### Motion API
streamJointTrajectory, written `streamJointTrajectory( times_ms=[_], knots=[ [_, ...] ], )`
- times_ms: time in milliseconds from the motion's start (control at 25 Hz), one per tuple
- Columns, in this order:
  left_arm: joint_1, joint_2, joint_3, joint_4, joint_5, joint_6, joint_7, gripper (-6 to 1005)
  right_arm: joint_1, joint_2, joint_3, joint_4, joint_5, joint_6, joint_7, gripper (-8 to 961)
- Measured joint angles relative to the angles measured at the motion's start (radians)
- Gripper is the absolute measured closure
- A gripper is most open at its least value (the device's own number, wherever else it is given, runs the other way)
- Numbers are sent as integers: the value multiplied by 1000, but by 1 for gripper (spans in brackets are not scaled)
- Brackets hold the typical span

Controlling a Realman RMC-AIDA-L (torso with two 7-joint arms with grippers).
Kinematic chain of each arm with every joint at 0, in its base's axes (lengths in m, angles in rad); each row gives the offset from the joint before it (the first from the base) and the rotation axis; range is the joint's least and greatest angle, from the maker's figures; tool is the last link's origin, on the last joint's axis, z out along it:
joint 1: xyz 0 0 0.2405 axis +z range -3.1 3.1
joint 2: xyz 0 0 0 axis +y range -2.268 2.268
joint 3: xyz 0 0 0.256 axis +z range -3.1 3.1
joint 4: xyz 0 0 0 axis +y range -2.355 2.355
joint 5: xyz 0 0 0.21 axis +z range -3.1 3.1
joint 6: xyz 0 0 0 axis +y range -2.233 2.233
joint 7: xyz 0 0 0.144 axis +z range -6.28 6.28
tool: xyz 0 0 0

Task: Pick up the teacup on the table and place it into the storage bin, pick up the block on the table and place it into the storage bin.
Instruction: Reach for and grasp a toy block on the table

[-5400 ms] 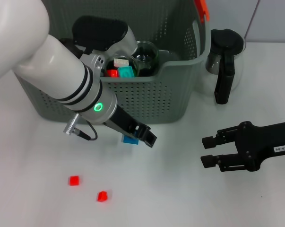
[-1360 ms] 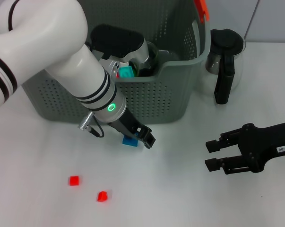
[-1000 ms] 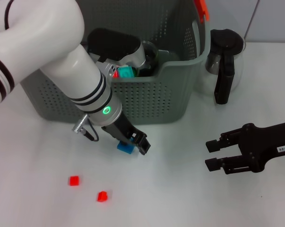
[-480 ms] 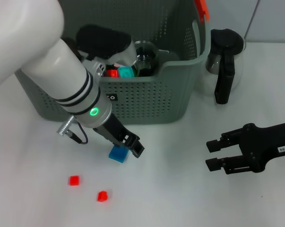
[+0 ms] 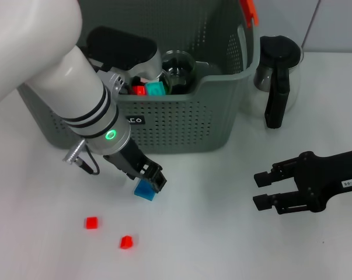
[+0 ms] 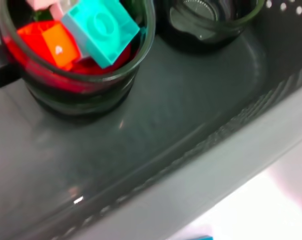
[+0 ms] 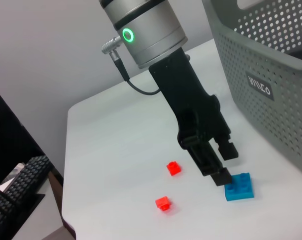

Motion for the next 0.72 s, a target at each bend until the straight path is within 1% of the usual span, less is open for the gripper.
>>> streamJointTrajectory(
  times_ms=[160, 440, 720],
  knots=[
    [-25, 2, 7, -32, 0, -16, 2, 412, 0, 1, 1, 2, 0, 1, -1, 390],
    [-41, 6, 15, -91, 0, -61, 7, 413, 1, 2, 2, 3, 0, 3, -3, 391],
    [-60, 5, 14, -126, 27, -62, 8, 413, 0, 4, 1, 3, 0, 5, -5, 391]
  ],
)
